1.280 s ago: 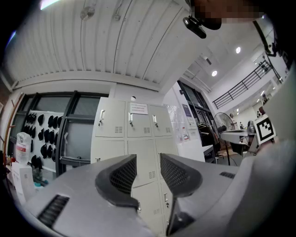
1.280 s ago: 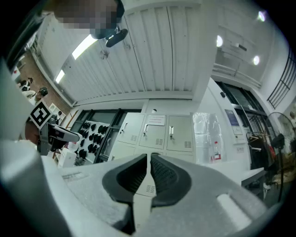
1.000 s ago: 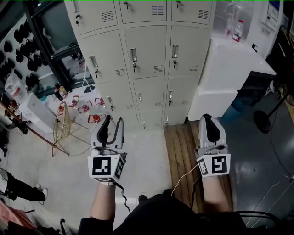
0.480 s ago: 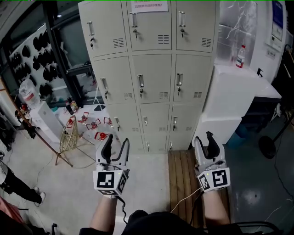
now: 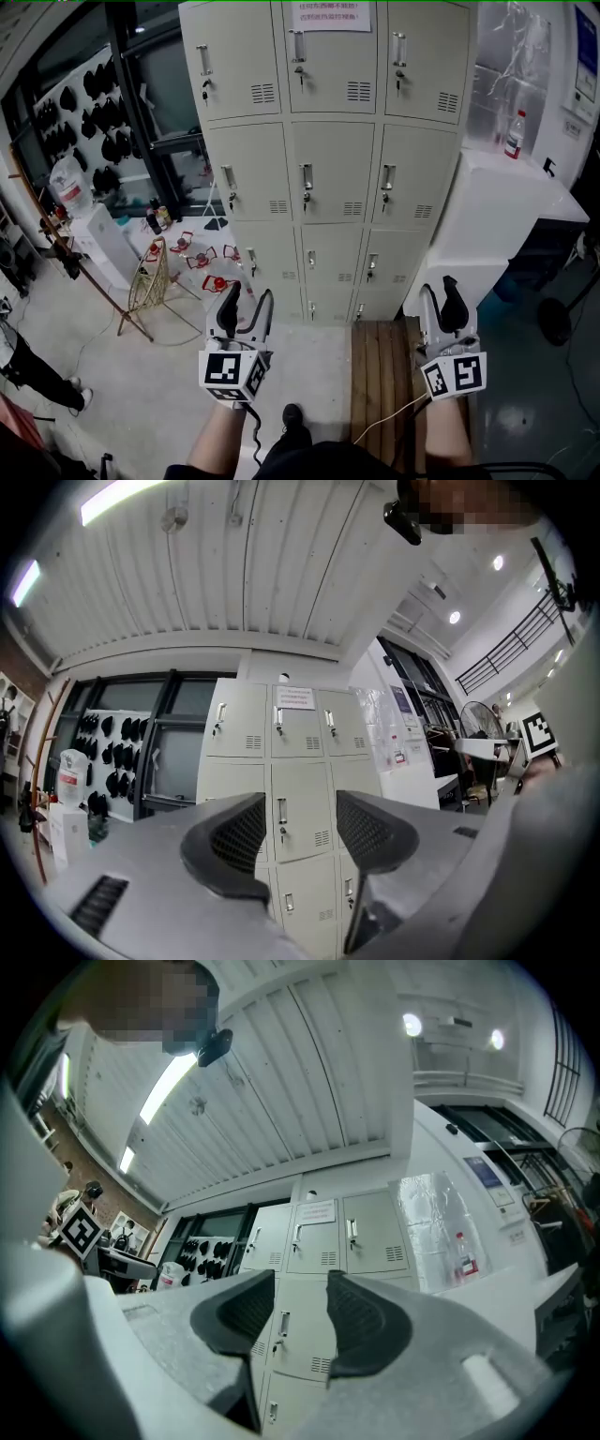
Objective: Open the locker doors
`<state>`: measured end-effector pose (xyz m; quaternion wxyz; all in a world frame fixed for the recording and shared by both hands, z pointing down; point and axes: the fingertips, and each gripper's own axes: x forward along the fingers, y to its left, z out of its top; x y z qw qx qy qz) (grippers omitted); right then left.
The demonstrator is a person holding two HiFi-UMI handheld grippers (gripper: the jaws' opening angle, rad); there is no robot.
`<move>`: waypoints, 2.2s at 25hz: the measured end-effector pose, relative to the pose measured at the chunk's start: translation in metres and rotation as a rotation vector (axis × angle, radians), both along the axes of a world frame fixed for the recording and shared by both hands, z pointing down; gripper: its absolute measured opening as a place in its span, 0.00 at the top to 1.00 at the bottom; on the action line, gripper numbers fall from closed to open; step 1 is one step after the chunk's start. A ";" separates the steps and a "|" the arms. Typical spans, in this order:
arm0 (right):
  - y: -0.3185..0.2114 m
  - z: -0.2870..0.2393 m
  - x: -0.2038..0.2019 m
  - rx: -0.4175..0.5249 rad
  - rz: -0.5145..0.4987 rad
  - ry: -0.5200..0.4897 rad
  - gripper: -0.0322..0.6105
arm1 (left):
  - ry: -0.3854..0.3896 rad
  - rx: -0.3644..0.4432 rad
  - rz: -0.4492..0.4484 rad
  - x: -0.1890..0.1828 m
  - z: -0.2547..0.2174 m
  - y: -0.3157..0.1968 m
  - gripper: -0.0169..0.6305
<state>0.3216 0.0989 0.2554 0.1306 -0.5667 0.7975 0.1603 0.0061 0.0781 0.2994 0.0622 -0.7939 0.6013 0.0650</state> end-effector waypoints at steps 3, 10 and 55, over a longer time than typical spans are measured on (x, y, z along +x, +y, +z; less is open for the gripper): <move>-0.021 -0.001 -0.006 -0.002 0.020 0.004 0.68 | 0.012 0.003 0.013 -0.008 0.003 -0.026 0.61; -0.087 -0.016 -0.026 0.017 0.079 0.000 0.70 | 0.024 0.024 0.037 -0.043 0.000 -0.108 0.61; -0.471 -0.264 0.003 0.122 0.049 0.160 0.70 | -0.013 0.037 -0.154 -0.102 -0.018 -0.312 0.61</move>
